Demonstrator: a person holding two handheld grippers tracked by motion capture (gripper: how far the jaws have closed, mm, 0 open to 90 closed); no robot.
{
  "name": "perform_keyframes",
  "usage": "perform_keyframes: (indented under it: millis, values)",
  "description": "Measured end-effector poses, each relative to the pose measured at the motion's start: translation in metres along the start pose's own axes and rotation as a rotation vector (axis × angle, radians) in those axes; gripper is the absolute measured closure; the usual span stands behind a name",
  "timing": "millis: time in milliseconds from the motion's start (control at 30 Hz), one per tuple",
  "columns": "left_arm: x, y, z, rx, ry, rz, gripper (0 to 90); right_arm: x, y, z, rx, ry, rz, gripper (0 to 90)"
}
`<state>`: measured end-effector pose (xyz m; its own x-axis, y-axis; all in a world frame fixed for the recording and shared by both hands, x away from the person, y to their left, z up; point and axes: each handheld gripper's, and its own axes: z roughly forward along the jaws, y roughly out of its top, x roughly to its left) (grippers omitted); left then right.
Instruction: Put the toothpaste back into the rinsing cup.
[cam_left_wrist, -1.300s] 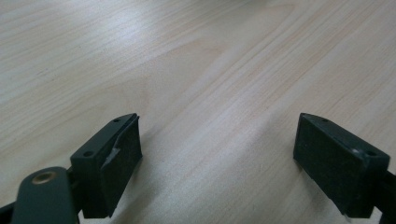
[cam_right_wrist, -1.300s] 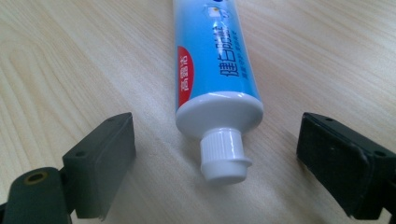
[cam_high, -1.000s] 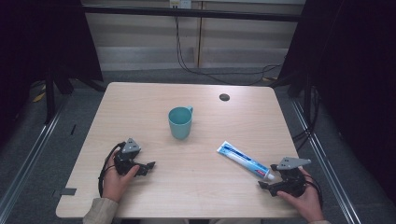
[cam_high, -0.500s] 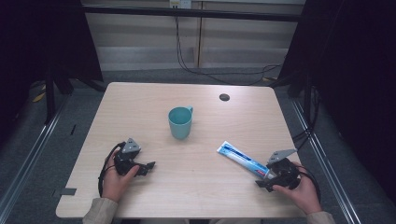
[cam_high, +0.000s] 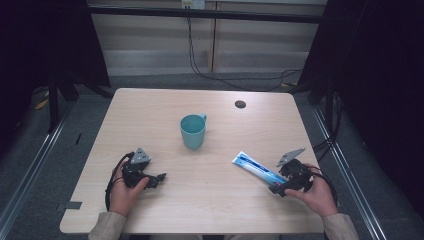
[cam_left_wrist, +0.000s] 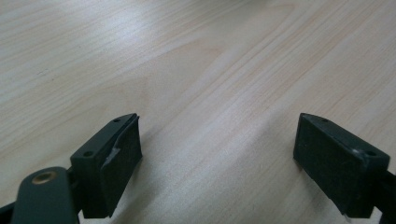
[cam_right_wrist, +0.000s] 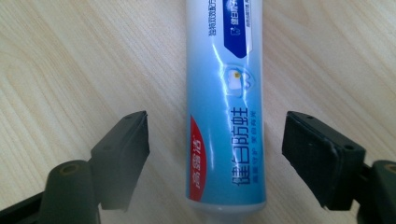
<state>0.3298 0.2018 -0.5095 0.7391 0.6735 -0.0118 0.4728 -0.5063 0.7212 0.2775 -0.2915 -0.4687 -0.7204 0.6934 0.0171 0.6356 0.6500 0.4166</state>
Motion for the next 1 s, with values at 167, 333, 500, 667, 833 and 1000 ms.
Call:
perform_keyframes:
  millis: [167, 333, 500, 667, 833, 1000]
  values:
    - [0.0, 0.0, 0.0, 0.001, -0.001, 0.001, 14.7, 0.0, 0.009, 0.003, 0.045, 0.003, -0.016, 25.2]
    - [0.0, 0.0, 0.0, 0.001, -0.001, 0.001, 14.8, 0.0, 0.017, 0.006, 0.075, 0.0, -0.044, 25.0]
    - [0.0, 0.0, 0.0, 0.001, 0.0, 0.001, 14.8, 0.001, 0.023, 0.009, 0.119, -0.004, -0.047, 26.8]
    - [0.0, 0.0, 0.0, 0.001, 0.0, 0.0, 14.7, 0.001, 0.027, 0.01, 0.146, -0.008, -0.066, 30.2]
    - [0.0, 0.0, 0.0, 0.001, -0.001, 0.001, 14.8, -0.002, 0.029, 0.01, 0.189, -0.015, -0.074, 31.2]
    - [0.0, 0.0, 0.0, 0.001, -0.001, 0.001, 14.8, -0.004, 0.031, 0.011, 0.198, -0.003, -0.097, 35.5]
